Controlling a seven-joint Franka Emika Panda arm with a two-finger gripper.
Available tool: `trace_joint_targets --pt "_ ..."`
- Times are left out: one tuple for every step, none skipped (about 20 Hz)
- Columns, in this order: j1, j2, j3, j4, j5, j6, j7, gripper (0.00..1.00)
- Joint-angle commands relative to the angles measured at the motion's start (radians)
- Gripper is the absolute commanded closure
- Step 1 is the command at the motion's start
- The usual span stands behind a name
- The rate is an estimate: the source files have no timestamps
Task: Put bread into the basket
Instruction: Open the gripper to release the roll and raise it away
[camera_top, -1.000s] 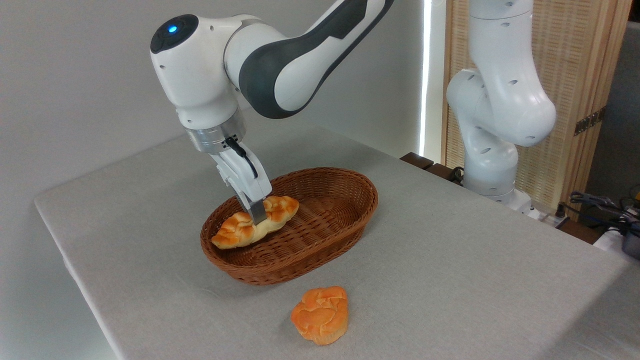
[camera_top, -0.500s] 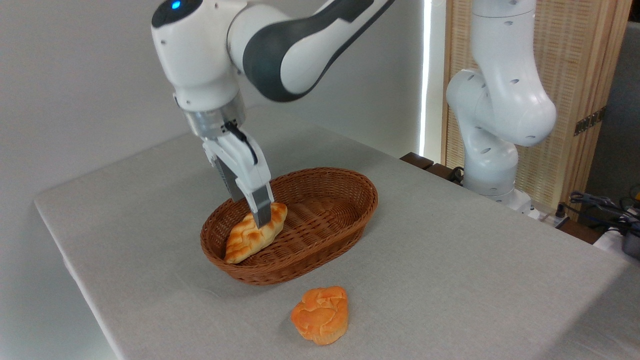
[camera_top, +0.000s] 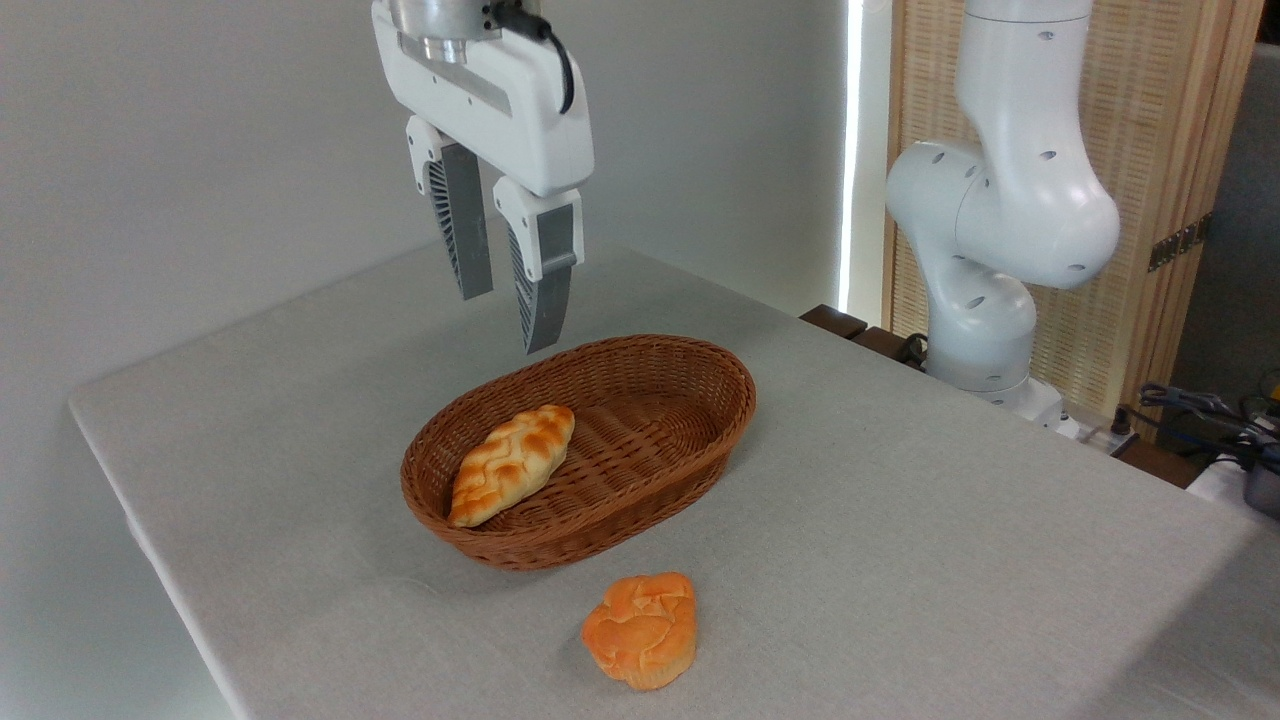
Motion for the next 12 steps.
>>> trace_joint_targets --pt "0.006 0.056 -0.033 0.046 0.037 -0.020 0.002 0.00" --pt "0.006 0.056 -0.036 0.046 0.038 -0.022 0.001 0.00" --pt "0.006 0.057 -0.038 0.046 0.037 -0.034 -0.001 0.00" --pt "0.006 0.057 -0.038 0.046 0.037 -0.044 -0.002 0.00" --pt "0.006 0.063 -0.041 0.046 0.037 -0.045 -0.004 0.00" --pt "0.006 0.068 -0.042 0.046 0.037 -0.045 -0.005 0.00" --pt "0.006 0.069 -0.052 0.048 0.037 -0.045 -0.011 0.00" --pt "0.011 0.069 -0.058 0.046 0.037 -0.045 -0.018 0.00" --pt "0.026 0.069 -0.068 0.048 0.037 -0.045 -0.021 0.00" --pt "0.028 0.069 -0.073 0.046 0.037 -0.045 -0.021 0.00" --pt "0.028 0.068 -0.072 0.048 0.037 -0.045 -0.021 0.00" --pt "0.028 0.068 -0.070 0.048 0.037 -0.045 -0.019 0.00"
